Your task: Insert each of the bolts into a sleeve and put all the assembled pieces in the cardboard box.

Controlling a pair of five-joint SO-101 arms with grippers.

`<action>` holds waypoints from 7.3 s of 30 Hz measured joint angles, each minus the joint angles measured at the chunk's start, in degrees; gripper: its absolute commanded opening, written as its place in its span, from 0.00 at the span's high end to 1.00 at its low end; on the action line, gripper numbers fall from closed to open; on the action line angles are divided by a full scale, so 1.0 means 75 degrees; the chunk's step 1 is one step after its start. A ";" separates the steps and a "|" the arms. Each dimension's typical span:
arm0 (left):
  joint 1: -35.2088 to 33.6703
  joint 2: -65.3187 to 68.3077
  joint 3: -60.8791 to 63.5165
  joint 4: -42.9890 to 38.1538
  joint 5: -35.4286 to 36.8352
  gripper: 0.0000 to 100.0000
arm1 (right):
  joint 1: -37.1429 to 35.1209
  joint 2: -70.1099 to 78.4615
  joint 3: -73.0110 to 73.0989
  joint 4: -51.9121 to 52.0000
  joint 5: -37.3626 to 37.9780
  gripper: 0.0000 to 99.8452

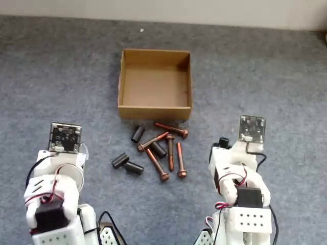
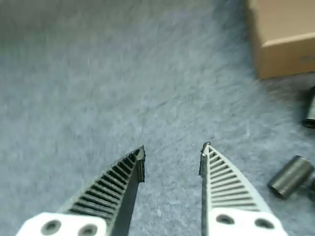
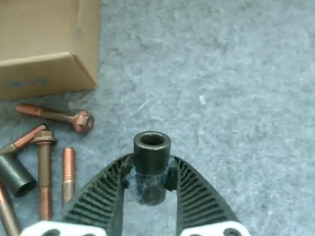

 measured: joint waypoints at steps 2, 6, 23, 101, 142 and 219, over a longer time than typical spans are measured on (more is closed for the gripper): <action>0.0328 0.0399 -0.0668 0.0469 -0.0082 0.80 | 0.0094 -0.0234 0.0164 0.0000 -0.0035 1.00; 0.1149 0.1981 -0.2075 0.1114 -0.0211 0.80 | 0.0117 -0.0785 0.0399 0.0000 -0.0047 1.00; 0.5040 1.0174 -0.7150 0.1266 -0.2286 0.80 | 0.0821 -0.2485 0.1020 0.0000 -0.0047 1.00; 0.6341 1.8520 -1.3245 0.1078 -0.3001 0.99 | 0.0821 -0.2497 0.1078 0.0000 -0.0047 0.99; 0.5873 0.3305 -0.4478 -0.1969 0.3434 0.99 | -0.4114 -0.2497 -0.0094 -0.1911 0.1067 0.99; 0.4935 0.1653 -0.1512 -0.2215 0.2860 0.79 | -0.4032 -0.2485 0.1512 -0.3821 0.1114 0.99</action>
